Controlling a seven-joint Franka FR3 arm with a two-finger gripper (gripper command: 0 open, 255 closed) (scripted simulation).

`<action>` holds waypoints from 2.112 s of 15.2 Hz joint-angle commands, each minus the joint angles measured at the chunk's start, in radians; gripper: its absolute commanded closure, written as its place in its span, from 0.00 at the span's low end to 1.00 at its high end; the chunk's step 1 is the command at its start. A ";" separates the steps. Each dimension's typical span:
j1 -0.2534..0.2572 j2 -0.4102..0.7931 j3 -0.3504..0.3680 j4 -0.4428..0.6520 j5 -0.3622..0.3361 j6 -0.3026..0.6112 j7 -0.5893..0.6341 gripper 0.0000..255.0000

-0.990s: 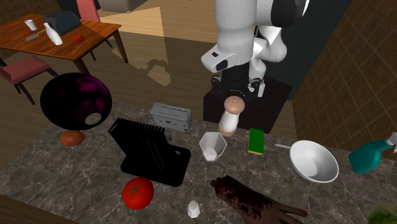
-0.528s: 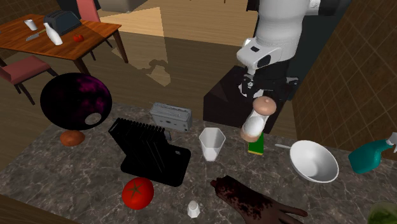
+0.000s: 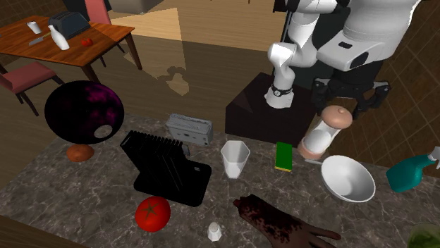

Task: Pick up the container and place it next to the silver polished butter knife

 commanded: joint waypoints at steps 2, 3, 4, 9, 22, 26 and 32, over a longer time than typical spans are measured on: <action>0.010 -0.003 0.006 -0.032 -0.001 0.031 0.013 1.00; 0.009 -0.009 0.006 -0.054 0.000 0.047 0.010 1.00; 0.009 -0.015 0.006 -0.075 0.000 0.062 0.007 1.00; 0.009 -0.037 0.005 -0.174 0.002 0.137 -0.005 1.00; 0.009 -0.061 0.006 -0.379 0.008 0.317 -0.032 1.00; 0.010 -0.059 0.006 -0.430 0.010 0.370 -0.040 1.00; 0.011 -0.051 0.007 -0.500 0.013 0.447 -0.051 1.00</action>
